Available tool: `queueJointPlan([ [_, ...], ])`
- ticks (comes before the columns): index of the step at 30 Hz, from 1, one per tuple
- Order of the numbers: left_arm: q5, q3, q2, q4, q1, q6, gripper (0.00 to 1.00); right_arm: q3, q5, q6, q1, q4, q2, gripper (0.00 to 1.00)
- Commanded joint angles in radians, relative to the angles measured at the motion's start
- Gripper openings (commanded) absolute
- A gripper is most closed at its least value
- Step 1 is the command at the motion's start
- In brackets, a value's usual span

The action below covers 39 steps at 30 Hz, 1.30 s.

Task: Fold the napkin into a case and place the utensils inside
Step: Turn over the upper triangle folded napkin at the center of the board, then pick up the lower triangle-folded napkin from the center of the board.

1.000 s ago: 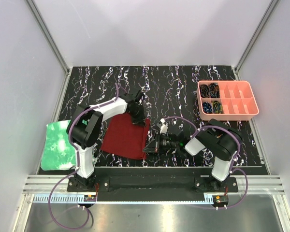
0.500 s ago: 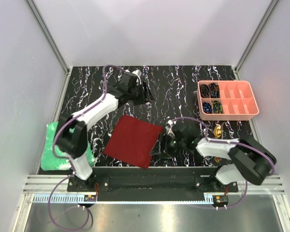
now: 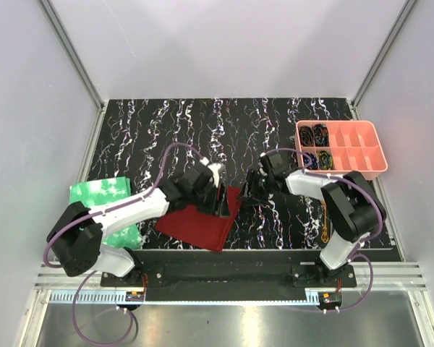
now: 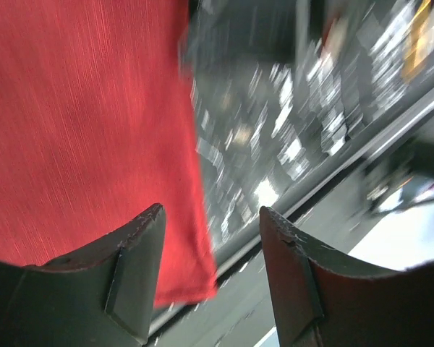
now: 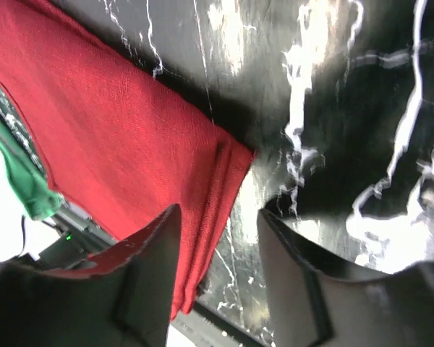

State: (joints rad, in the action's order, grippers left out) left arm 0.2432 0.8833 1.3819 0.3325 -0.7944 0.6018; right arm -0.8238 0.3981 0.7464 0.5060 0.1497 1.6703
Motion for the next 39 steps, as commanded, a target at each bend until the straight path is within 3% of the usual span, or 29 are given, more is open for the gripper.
queueJointPlan([
  [1, -0.104, -0.052, -0.027, -0.024, -0.080, -0.028, 0.58, -0.084, -0.010, -0.070, -0.021, 0.047, 0.072, 0.53],
  [7, -0.151, -0.066, 0.026, -0.027, -0.173, -0.028, 0.59, -0.136, -0.008, -0.093, -0.026, 0.048, 0.158, 0.43],
  [14, -0.087, -0.089, 0.190, -0.108, -0.210, 0.019, 0.39, -0.225, -0.015, -0.119, -0.070, 0.048, 0.255, 0.22],
  [17, -0.085, -0.054, 0.247, -0.159, -0.210, -0.003, 0.37, -0.282, -0.022, -0.143, -0.098, 0.051, 0.302, 0.13],
  [21, -0.023, 0.110, 0.405, -0.191, -0.215, -0.013, 0.38, -0.406, 0.016, -0.185, -0.136, 0.080, 0.384, 0.08],
  [24, -0.005, 0.160, 0.416, -0.173, -0.223, 0.016, 0.50, -0.538, 0.001, -0.254, -0.149, 0.195, 0.422, 0.14],
  [28, -0.027, 0.125, 0.263, -0.130, -0.198, 0.001, 0.63, -0.615, -0.074, -0.341, -0.152, 0.342, 0.379, 0.44],
  [31, -0.018, 0.092, 0.151, -0.073, -0.099, 0.006, 0.64, -0.551, -0.096, -0.366, -0.153, 0.407, 0.295, 0.62],
  [34, 0.037, 0.033, 0.095, -0.101, 0.074, 0.045, 0.59, -0.412, -0.012, -0.338, -0.144, 0.386, 0.183, 0.67],
  [36, 0.053, 0.028, 0.086, -0.128, 0.191, 0.064, 0.49, -0.336, 0.077, -0.297, -0.112, 0.320, 0.094, 0.67],
  [39, 0.094, 0.045, 0.143, -0.156, 0.324, 0.101, 0.34, -0.197, 0.209, -0.227, -0.035, 0.194, 0.008, 0.53],
])
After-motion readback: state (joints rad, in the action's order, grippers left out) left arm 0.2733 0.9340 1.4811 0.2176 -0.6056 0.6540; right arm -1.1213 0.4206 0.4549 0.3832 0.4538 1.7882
